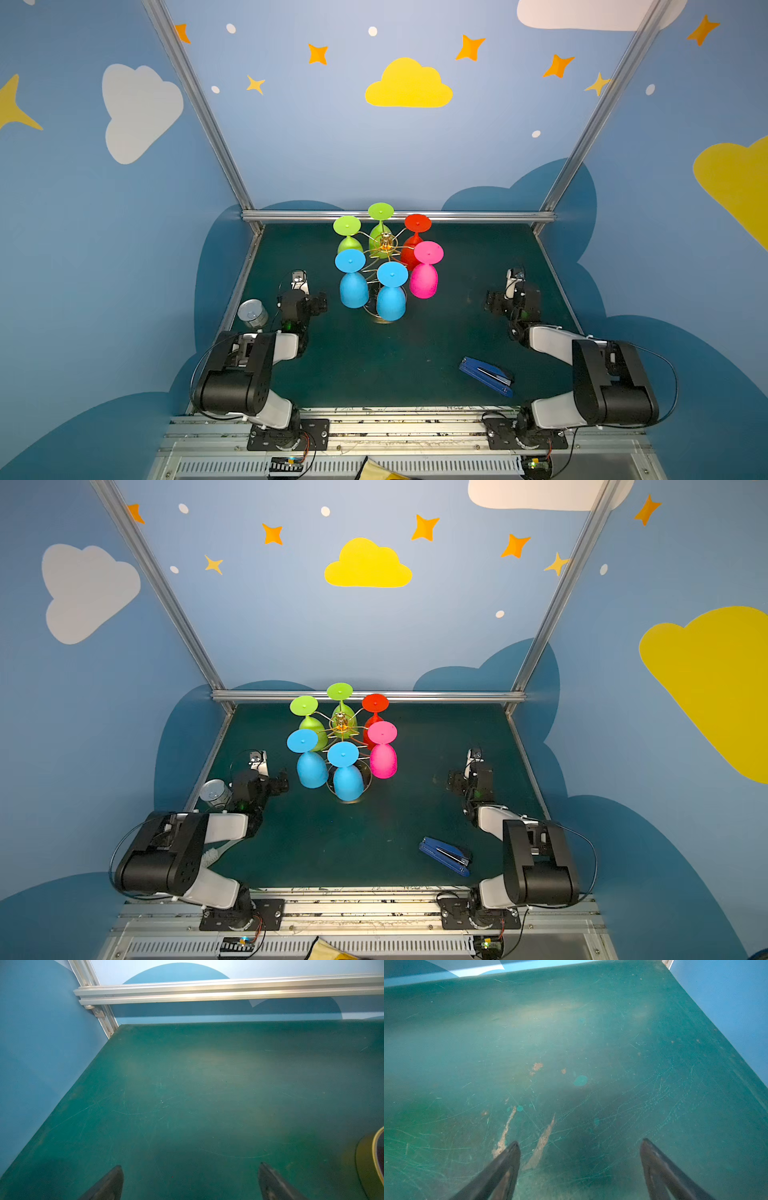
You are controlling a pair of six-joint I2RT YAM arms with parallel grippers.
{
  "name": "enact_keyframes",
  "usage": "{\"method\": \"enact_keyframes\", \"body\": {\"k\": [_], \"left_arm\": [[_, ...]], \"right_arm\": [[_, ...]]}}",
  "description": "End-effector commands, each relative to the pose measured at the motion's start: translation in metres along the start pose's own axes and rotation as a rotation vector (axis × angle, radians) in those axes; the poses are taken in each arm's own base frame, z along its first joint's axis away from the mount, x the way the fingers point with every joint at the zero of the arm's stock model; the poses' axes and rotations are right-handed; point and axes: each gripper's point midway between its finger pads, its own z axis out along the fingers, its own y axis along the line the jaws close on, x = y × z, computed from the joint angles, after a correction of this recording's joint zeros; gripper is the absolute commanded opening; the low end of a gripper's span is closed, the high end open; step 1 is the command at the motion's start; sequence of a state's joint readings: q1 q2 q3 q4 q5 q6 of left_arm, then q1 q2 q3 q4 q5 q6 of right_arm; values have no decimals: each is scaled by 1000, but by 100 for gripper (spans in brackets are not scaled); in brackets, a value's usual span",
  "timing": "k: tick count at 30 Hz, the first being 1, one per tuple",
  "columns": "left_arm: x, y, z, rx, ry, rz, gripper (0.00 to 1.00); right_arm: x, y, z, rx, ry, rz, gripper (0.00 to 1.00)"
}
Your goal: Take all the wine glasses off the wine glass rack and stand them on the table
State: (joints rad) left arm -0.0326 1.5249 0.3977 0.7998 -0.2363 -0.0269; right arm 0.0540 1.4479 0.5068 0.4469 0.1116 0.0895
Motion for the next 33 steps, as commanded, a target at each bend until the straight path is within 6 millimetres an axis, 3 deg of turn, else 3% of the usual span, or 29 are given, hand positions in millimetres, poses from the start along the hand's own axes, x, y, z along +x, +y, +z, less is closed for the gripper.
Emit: {"method": "enact_keyframes", "body": {"k": [1,23,28,29,30,33], "left_arm": [[2,1,1,16,15,-14,100],[-3,4,0,5,0,-30,99],[-38,10,-22,-48,-20,-18,99],[-48,17,-28,-86,-10,-54,100],[-59,26,-36,-133,-4,-138,100],[-96,37,-58,-138,-86,-347,99]], "right_arm": [[-8,1,1,-4,-15,-2,89],[-10,-2,0,8,-17,4,89],[-35,-10,-23,76,18,36,89],[-37,-13,-29,96,44,64,89],[-58,-13,-38,99,34,127,89],[-85,6,-62,-18,75,279,91]]}}
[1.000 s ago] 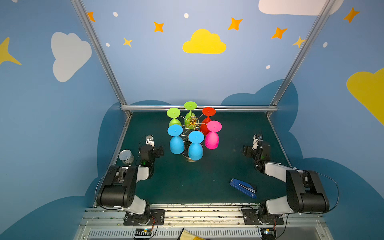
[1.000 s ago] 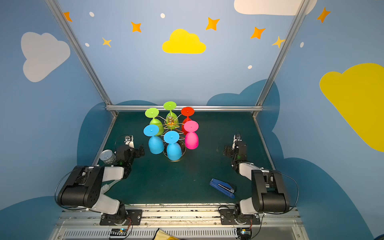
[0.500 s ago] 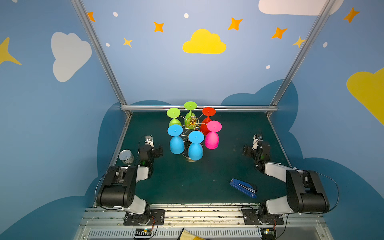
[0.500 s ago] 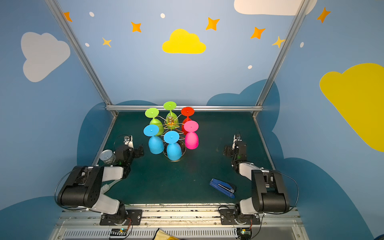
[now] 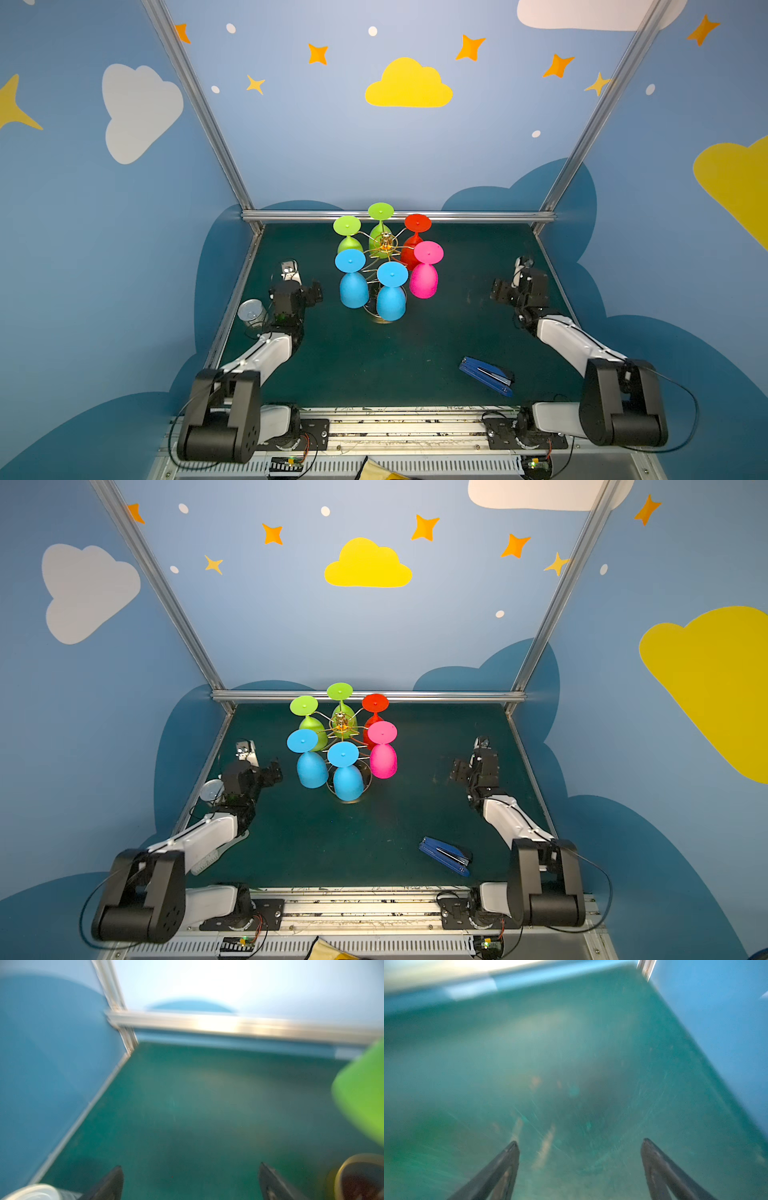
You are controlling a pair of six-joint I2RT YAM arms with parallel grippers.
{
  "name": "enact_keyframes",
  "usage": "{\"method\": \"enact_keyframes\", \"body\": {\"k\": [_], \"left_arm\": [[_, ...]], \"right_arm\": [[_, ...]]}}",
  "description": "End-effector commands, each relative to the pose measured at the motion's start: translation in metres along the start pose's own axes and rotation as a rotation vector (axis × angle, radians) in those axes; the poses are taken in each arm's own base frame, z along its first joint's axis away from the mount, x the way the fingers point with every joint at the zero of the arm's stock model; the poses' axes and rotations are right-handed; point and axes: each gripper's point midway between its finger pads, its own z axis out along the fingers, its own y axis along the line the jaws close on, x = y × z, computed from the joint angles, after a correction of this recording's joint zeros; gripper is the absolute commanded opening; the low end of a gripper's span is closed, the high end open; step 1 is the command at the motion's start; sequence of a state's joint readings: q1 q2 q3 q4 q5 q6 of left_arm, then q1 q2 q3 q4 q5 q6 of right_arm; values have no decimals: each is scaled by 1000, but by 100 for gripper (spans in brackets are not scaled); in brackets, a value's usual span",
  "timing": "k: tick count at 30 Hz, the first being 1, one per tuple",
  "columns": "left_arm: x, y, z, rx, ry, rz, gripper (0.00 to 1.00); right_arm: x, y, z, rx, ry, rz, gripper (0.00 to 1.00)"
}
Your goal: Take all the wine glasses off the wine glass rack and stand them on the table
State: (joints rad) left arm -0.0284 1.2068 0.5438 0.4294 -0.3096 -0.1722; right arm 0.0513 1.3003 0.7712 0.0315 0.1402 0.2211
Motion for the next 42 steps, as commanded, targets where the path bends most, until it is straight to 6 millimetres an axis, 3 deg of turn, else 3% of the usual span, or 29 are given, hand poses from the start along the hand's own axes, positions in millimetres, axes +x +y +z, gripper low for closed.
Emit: {"method": "enact_keyframes", "body": {"k": [1,3,6,10,15,18,21,24,35,42], "left_arm": [[-28,21,-22,-91,-45,-286,100],[-45,17,-40,-38,-66,-413,99],[-77,-6,-72,150,-170,-361,99],[-103,-1,-97,162,-251,-305,99],[-128,-12,-97,193,-249,-184,99],[-130,-23,-94,260,-224,-181,99],[-125,-32,-92,318,-193,-185,100],[-121,-27,-93,306,-180,-188,99],[-121,-8,-101,264,-202,-240,100],[-123,-4,-103,263,-207,-264,100]], "right_arm": [[-13,15,-35,-76,95,205,91],[-15,27,-47,-158,110,254,84],[-24,50,-67,-349,78,338,83],[-48,85,-106,-631,-37,384,92],[-64,122,-155,-845,8,392,90],[-69,139,-169,-903,49,392,84],[-72,160,-177,-962,108,378,74],[-73,183,-185,-1041,170,361,71],[-72,240,-165,-1118,269,353,69],[-71,260,-158,-1158,305,354,58]]}}
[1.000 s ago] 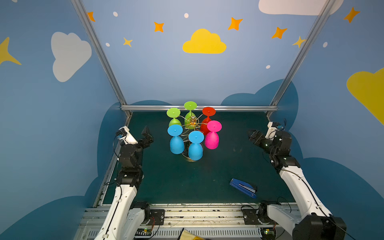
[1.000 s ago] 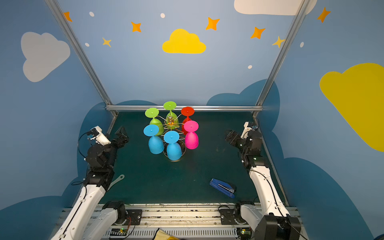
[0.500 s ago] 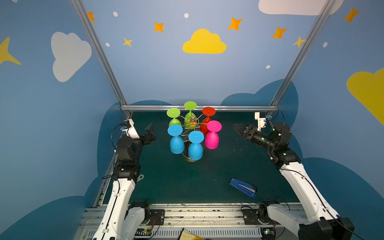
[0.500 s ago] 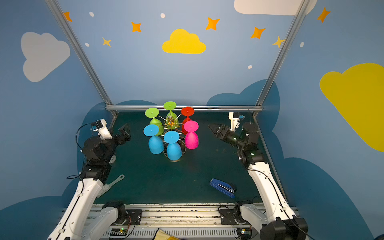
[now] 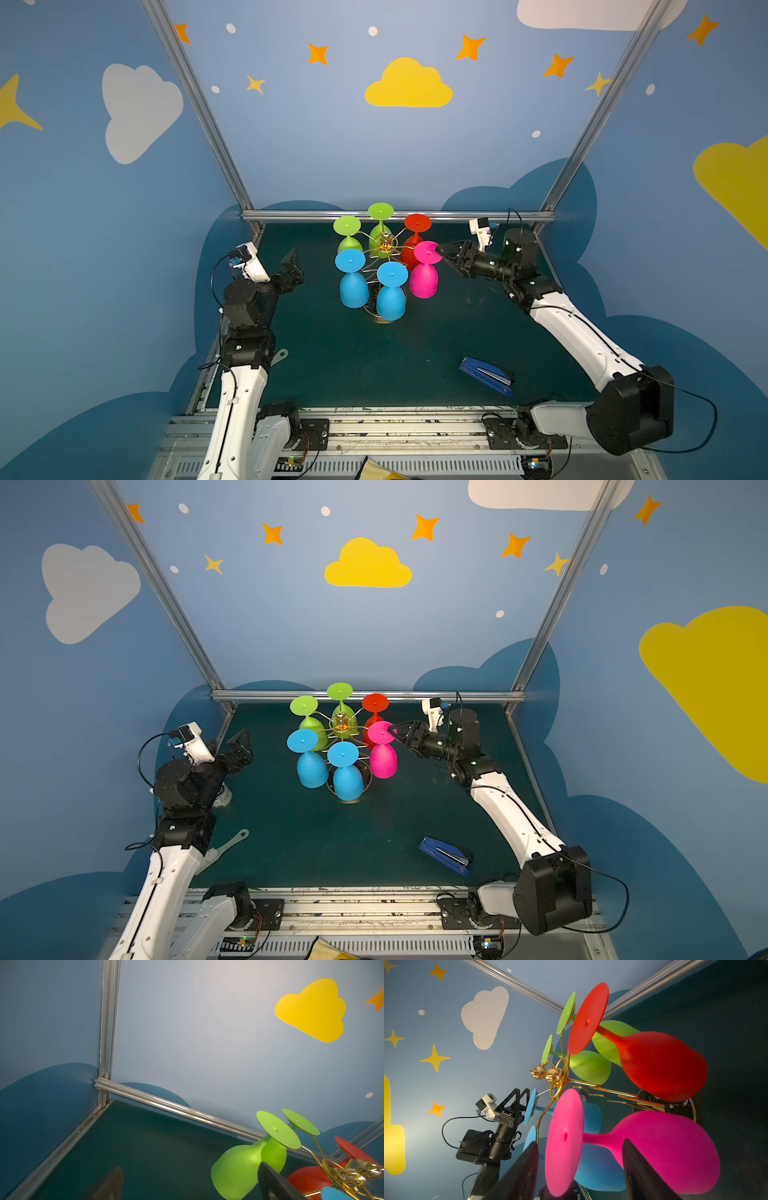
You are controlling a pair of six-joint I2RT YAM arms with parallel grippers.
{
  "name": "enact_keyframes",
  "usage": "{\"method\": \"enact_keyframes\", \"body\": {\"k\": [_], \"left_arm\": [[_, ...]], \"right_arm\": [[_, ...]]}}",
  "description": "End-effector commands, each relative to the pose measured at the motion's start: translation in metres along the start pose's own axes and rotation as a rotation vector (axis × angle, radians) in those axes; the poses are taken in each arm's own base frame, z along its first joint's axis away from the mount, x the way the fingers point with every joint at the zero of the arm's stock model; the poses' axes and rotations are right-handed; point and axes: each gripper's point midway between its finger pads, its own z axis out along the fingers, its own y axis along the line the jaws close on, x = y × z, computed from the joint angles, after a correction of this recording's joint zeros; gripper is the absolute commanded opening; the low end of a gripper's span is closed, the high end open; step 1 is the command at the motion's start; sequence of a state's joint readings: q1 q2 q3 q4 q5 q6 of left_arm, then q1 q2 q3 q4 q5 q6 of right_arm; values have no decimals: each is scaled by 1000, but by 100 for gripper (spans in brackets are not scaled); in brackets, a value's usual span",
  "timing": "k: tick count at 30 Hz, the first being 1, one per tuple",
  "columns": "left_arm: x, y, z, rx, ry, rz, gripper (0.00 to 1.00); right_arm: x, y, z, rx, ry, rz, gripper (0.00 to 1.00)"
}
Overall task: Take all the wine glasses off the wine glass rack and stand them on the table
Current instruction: 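Reach the right gripper to the magenta glass's stem and close on it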
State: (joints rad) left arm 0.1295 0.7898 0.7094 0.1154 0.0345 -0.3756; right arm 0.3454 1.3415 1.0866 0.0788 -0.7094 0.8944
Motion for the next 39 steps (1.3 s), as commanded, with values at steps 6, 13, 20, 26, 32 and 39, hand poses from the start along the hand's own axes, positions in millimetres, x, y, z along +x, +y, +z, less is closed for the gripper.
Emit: {"method": "enact_keyframes", "body": {"k": [6,13,20,26,32,39], "left_arm": [[-1,5,-3,-11,-8,-28,100],[-2,9,-4,-24,-14,-39,99],[-2,11,-4,-29,-13,-48,100],[-4,14,-6,-43,-21,-55,100],[-6,14,-7,-45,-28,-56,100],[-7,14,-8,-45,-31,-61,100]], "right_arm": [[-10,22,3,-55,-16,-36,40],[-8,22,2,-58,-7,-21,25],[-9,29,-1,-72,-15,-16,14],[-11,39,-7,-91,-27,-20,3],[-12,51,-13,-108,-36,-22,0],[-15,62,-18,-127,-46,-23,0]]}}
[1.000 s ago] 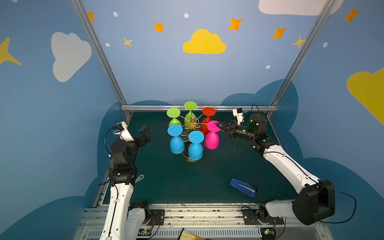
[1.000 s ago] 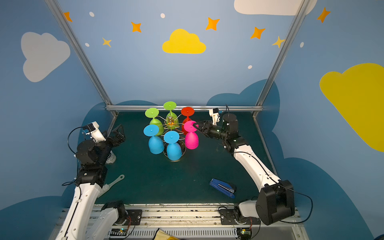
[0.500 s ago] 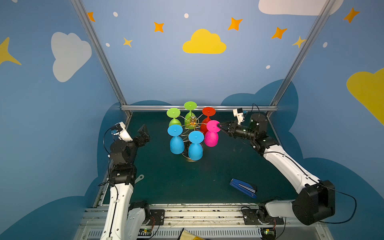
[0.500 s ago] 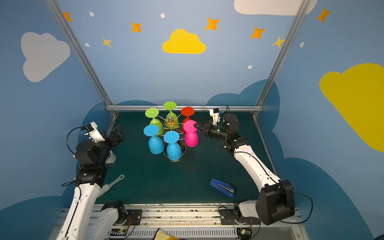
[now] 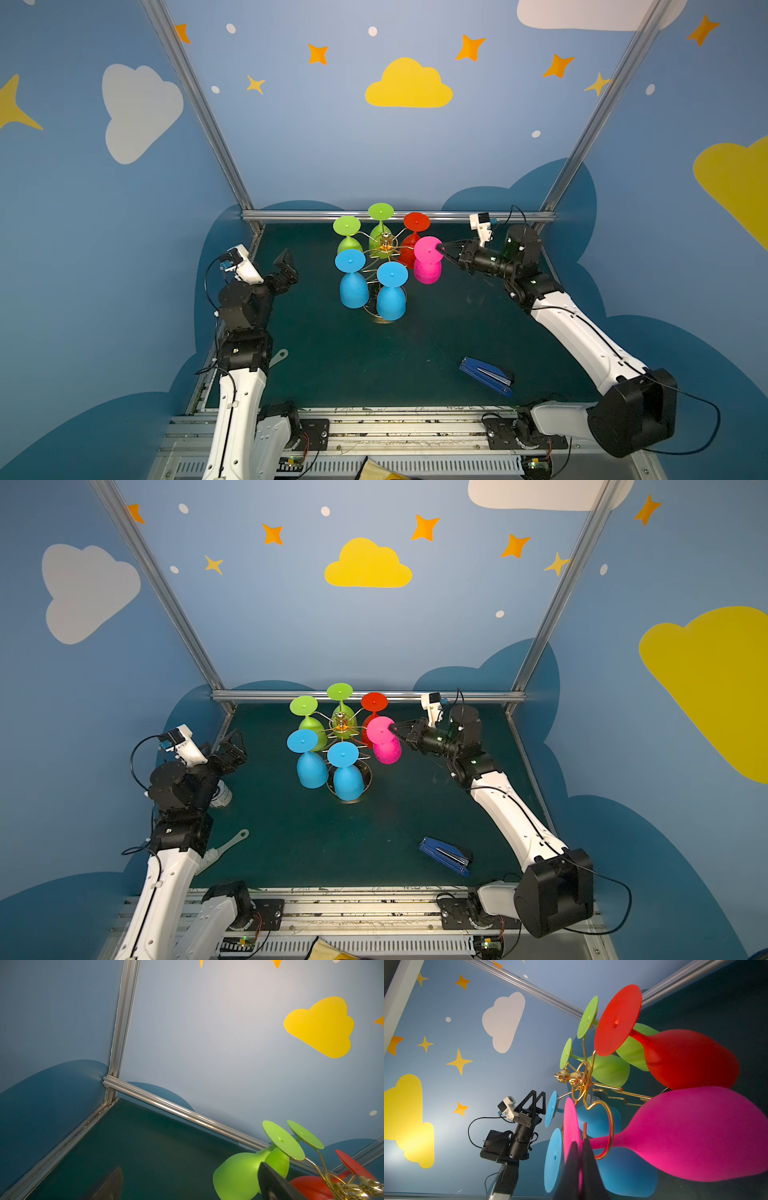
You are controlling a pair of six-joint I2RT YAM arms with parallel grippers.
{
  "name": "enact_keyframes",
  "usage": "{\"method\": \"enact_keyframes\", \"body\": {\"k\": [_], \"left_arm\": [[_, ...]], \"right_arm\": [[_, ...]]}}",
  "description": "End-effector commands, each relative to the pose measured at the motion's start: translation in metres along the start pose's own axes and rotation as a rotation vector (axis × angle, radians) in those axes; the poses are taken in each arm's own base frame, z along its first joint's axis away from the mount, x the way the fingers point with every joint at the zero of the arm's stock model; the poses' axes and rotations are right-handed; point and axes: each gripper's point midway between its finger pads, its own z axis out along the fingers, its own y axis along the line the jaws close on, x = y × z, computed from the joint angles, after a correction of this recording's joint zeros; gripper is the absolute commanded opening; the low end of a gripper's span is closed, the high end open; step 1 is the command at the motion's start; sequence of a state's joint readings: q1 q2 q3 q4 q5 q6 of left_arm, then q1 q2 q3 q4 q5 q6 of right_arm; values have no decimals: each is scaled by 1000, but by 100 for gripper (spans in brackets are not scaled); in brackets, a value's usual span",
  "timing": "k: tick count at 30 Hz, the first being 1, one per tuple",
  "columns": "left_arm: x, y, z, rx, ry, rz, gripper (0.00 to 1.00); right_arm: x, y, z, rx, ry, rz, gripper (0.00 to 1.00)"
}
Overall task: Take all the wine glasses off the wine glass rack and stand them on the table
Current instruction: 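Reach the right gripper to the magenta glass's stem and close on it, then pull the magenta glass off the rack with the right gripper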
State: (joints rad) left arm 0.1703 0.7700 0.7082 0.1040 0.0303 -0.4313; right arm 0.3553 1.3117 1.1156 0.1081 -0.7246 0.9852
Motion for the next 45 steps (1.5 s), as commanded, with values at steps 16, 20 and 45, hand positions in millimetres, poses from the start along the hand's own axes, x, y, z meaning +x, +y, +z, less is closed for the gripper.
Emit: {"method": "enact_keyframes", "body": {"k": [16,20,45], "left_arm": [[1,4,-3,-8,-9,-10,100],[0,3,-3,-7,-10,-10,100],[-2,3,-5,-5,-18,-13,99]], "right_arm": [[-6,40,5,-42,2,-83,0],[-6,37,12,-34,4,-80,0],[9,29,47,-1,68,-82,0]]}}
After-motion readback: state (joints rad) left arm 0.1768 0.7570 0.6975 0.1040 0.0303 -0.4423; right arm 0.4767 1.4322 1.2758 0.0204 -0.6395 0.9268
